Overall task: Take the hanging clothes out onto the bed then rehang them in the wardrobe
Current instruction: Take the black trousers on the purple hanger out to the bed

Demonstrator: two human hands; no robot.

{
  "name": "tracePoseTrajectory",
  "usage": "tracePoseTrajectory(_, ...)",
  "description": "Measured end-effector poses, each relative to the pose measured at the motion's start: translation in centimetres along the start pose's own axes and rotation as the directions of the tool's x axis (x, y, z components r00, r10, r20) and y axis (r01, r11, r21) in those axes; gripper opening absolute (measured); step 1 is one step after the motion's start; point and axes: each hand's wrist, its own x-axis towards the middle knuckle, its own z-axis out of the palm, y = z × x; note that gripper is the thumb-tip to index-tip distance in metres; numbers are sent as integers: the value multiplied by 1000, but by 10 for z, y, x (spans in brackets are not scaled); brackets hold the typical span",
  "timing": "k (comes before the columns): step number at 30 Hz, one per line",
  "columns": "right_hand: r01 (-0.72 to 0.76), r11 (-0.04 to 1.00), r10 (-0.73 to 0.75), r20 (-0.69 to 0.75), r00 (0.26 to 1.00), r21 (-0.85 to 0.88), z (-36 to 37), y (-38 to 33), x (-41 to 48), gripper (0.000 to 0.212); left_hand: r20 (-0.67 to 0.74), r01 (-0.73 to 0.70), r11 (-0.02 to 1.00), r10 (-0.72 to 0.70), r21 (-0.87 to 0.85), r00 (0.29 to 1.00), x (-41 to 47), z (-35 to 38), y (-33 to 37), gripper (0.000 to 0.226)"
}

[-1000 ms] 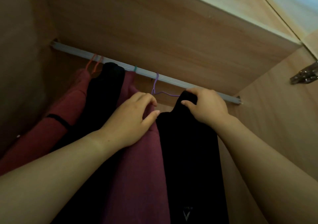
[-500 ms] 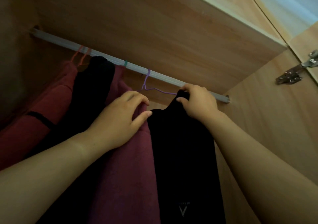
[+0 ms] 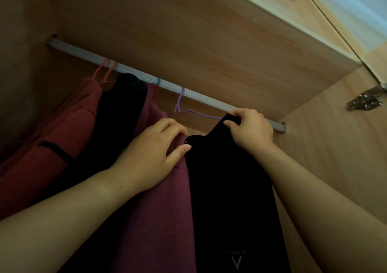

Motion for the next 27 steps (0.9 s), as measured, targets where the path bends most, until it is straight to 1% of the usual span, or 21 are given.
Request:
tracePoseTrajectory(5, -8, 999, 9, 34, 999, -34, 5, 0, 2, 22, -2, -6, 1000, 6, 0, 1000, -1, -1, -1, 49)
tracePoseTrajectory(7, -20, 999, 21, 23, 1000, -32, 8, 0, 1, 21, -4, -1, 1000, 1, 4, 1000, -1, -3, -1, 51)
tracePoseTrajectory(10, -59, 998, 59, 5, 998, 2, 13, 5, 1, 21, -6, 4, 1000, -4, 4, 1000, -2, -3, 0, 51)
tracePoseTrajectory(13, -108, 991, 107, 24, 994, 79, 12, 11, 8, 20, 0, 3, 1000, -3, 5, 1000, -4, -3, 0, 51)
tracePoseTrajectory(15, -123, 988, 121, 22, 992, 97, 9, 11, 16, 20, 9, 7, 1000, -8, 5, 1000, -5, -3, -1, 52)
tracePoseTrajectory(17, -143, 986, 143, 1, 990, 89, 2, 9, 25, 20, 12, 14, 1000, -14, 7, 1000, -5, -4, -1, 49)
tracePoseTrajectory(20, -185, 978, 190, -44, 981, 93, -9, 8, 33, 18, 19, 26, 1000, -26, -6, 999, -5, -5, -3, 36)
tracePoseTrajectory(23, -196, 977, 202, -73, 977, 86, -15, 14, 34, 9, -4, 7, 1000, -7, -13, 1000, -5, -5, -2, 40)
tracePoseTrajectory(25, -187, 980, 193, -86, 978, 70, -18, 19, 33, 9, 9, 14, 1000, -14, -25, 1000, -5, -4, -2, 36)
tracePoseTrajectory(27, -176, 983, 182, -101, 978, 58, -22, 21, 34, 11, 6, 10, 999, -9, -31, 1000, -5, -4, -2, 39)
